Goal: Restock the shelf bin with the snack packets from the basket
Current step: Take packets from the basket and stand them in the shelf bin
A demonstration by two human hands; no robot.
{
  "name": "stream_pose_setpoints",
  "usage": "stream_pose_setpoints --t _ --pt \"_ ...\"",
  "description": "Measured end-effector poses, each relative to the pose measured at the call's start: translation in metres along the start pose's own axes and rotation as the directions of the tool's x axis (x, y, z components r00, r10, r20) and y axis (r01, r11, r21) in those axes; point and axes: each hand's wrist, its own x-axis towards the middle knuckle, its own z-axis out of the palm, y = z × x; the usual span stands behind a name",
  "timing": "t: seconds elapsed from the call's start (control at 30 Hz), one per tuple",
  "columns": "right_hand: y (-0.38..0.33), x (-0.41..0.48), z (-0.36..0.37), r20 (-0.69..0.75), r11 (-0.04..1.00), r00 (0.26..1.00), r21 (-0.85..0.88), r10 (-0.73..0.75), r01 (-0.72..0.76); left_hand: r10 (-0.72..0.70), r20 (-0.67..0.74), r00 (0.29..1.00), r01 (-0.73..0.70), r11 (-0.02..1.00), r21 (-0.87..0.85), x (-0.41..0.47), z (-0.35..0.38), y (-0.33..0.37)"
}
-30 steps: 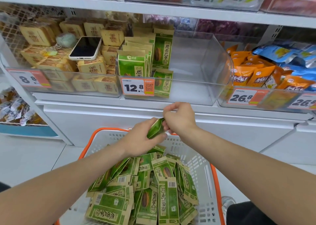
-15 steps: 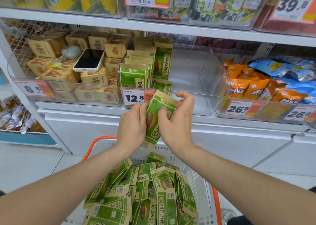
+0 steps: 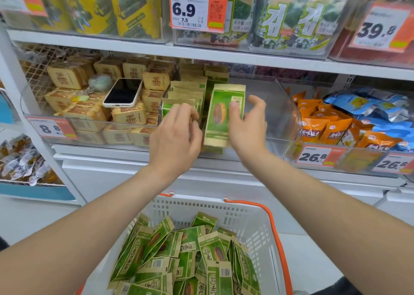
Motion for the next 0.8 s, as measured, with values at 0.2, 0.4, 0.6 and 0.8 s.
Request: stream_pose_setpoints --t 0.2,0.4,0.6,0.8 --pt "-0.002 0.06 0.003 0.062 0.972 0.973 -0.088 0.222 -0.216 0.147 0.126 0.981 -0.187 0.886 0.425 0.019 -0.006 -0.021" --pt "-0.002 0.07 0.019 0.404 0.911 0.83 -0.313 0.385 -0.27 0.023 0.334 0.942 -0.186 0.866 0.465 0.033 -0.01 -0.03" --pt "-0.004 0.072 0.032 0.431 0.735 0.71 -0.654 0.557 -0.18 0.03 0.388 0.921 -0.234 0.839 0.491 0.04 -0.006 -0.03" --pt "0.006 0.079 0.041 0.484 0.783 0.669 -0.57 0.564 -0.248 0.012 0.337 0.942 -0.182 0.86 0.477 0.041 0.002 -0.027"
